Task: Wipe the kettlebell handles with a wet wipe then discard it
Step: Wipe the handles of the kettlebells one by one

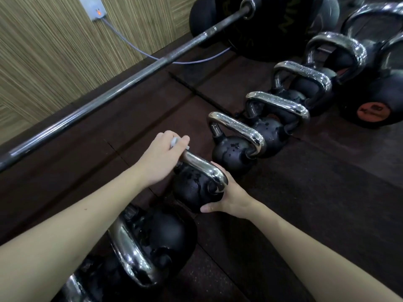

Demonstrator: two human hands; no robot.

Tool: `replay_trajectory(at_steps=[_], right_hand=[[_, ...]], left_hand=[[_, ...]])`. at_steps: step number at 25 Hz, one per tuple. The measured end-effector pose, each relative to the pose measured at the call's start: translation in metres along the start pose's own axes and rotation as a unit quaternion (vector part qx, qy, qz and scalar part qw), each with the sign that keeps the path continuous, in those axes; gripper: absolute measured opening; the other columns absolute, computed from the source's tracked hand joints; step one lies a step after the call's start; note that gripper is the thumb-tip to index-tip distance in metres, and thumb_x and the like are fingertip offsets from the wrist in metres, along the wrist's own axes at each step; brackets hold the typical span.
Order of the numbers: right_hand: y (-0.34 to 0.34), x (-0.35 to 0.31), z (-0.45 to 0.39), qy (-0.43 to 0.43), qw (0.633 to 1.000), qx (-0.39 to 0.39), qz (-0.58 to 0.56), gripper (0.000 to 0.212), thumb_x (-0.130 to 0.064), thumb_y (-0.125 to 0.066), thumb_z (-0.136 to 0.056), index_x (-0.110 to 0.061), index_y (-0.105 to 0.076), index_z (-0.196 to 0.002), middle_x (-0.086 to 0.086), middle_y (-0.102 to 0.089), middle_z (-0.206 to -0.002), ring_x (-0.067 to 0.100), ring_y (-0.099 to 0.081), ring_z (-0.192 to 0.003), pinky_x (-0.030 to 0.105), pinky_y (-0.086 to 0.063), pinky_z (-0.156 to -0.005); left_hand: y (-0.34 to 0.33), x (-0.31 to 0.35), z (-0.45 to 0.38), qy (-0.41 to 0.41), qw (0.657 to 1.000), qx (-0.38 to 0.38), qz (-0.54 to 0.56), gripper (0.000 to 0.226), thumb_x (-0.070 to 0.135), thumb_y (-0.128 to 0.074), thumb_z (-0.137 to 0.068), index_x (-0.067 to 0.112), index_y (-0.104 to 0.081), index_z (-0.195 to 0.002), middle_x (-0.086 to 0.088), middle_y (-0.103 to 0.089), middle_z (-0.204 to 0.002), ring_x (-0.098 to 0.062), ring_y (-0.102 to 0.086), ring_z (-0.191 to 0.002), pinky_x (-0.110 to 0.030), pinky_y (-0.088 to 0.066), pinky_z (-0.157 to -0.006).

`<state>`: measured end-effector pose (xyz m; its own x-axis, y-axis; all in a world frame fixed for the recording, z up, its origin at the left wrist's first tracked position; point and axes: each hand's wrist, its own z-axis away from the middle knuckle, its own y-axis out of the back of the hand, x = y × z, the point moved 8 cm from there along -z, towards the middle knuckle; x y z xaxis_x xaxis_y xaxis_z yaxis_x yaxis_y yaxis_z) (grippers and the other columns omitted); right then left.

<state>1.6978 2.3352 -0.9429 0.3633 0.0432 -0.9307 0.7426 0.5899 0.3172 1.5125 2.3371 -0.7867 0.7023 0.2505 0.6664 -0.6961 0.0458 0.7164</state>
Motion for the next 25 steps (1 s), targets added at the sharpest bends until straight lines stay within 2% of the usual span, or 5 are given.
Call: replay_trajectory(at_steps=[9,13,16,19,25], right_hand=[[0.006,-0.007,0.005,0.072,0.995,0.027,0.059,0.093,-0.071,-0.078,-0.078,-0.022,-0.046,-0.151,-0.008,-0.047,-0.153,0.014,-0.045,-0.145,0.043,-0.042,-0.12],[0.046,0.021,0.019,-0.011,0.994,0.051,0.097,0.088,-0.051,-0.094,-0.068,-0.033,-0.051,-0.143,-0.012,-0.059,-0.135,0.005,-0.055,-0.131,0.033,-0.047,-0.114],[0.104,0.035,0.034,-0.043,0.976,0.182,0.111,0.071,-0.052,-0.094,-0.068,-0.028,-0.06,-0.126,-0.008,-0.061,-0.125,0.011,-0.059,-0.123,0.031,-0.05,-0.104],[0.135,0.037,0.028,-0.056,0.974,0.219,0.025,0.099,-0.048,-0.098,-0.063,-0.031,-0.047,-0.145,-0.011,-0.052,-0.142,0.008,-0.05,-0.132,0.03,-0.043,-0.111],[0.123,0.028,-0.009,-0.048,0.974,0.215,0.058,0.074,-0.047,-0.099,-0.062,-0.027,-0.067,-0.126,-0.022,-0.052,-0.118,0.005,-0.056,-0.117,0.037,-0.049,-0.111]], left_hand=[[-0.08,0.088,0.075,-0.41,0.81,-0.054,-0.416,0.053,0.056,-0.04,-0.101,0.021,-0.054,-0.138,0.004,-0.059,-0.131,-0.02,-0.051,-0.127,-0.04,-0.027,-0.121],[-0.031,0.06,0.047,-0.384,0.842,-0.019,-0.378,0.053,0.049,-0.036,-0.108,0.012,-0.059,-0.138,-0.003,-0.065,-0.13,-0.024,-0.059,-0.121,-0.037,-0.036,-0.114],[0.003,0.045,0.029,-0.284,0.923,-0.017,-0.26,0.042,0.037,-0.029,-0.113,0.028,-0.069,-0.121,0.016,-0.069,-0.122,-0.01,-0.06,-0.121,-0.026,-0.038,-0.109],[0.024,0.044,-0.003,-0.138,0.988,0.013,-0.073,0.042,0.028,-0.033,-0.114,0.036,-0.075,-0.112,0.026,-0.073,-0.113,0.008,-0.064,-0.111,-0.014,-0.044,-0.099],[0.004,0.105,-0.06,-0.202,0.965,0.132,-0.1,0.042,0.029,-0.032,-0.113,0.015,-0.07,-0.124,-0.004,-0.069,-0.125,-0.024,-0.061,-0.123,-0.029,-0.041,-0.105]])
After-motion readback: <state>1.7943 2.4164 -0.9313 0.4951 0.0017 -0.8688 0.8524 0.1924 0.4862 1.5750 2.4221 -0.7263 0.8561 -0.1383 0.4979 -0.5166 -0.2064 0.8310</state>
